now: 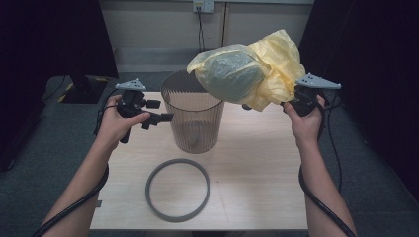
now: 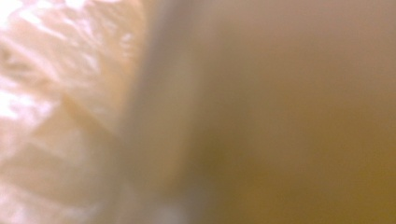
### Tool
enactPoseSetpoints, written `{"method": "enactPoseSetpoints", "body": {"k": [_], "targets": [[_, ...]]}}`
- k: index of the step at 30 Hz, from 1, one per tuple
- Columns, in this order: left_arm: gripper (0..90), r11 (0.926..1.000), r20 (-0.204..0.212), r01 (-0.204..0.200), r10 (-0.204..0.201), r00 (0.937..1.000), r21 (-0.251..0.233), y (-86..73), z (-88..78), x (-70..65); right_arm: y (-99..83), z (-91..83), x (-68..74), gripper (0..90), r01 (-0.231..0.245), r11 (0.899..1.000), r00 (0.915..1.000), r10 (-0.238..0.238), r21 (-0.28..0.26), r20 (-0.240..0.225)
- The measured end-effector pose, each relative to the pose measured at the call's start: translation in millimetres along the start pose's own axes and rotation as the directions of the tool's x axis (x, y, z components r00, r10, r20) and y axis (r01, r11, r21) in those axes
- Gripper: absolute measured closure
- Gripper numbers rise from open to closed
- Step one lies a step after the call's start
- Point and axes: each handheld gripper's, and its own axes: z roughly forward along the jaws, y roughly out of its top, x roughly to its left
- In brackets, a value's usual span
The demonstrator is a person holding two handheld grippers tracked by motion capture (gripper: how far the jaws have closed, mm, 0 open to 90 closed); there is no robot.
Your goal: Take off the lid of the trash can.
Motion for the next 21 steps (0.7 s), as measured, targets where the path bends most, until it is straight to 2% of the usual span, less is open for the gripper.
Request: {"method": "enactPoseSetpoints", "body": {"k": [7, 15, 21], "targets": [[16.5, 1.0, 0.003, 0.007, -0.007, 1.0, -0.006, -4.7, 3.3, -0.4, -8.5, -10.8, -5.6, 89.0, -0.023, 1.0, 0.9996, 0.024, -0.008, 0.015], [16.5, 1.0, -0.002, 0.004, -0.004, 1.0, -0.001, -6.2, 6.1, -3.4, -15.6, -23.3, -14.2, 88.9, -0.032, 0.999, 0.9978, 0.033, -0.021, 0.058], [16.5, 1.0, -0.003, 0.005, -0.005, 1.0, 0.004, -8.5, 7.4, -4.6, -25.0, -27.9, -21.0, 88.9, -0.062, 0.998, 0.9956, 0.063, -0.029, 0.069]]}}
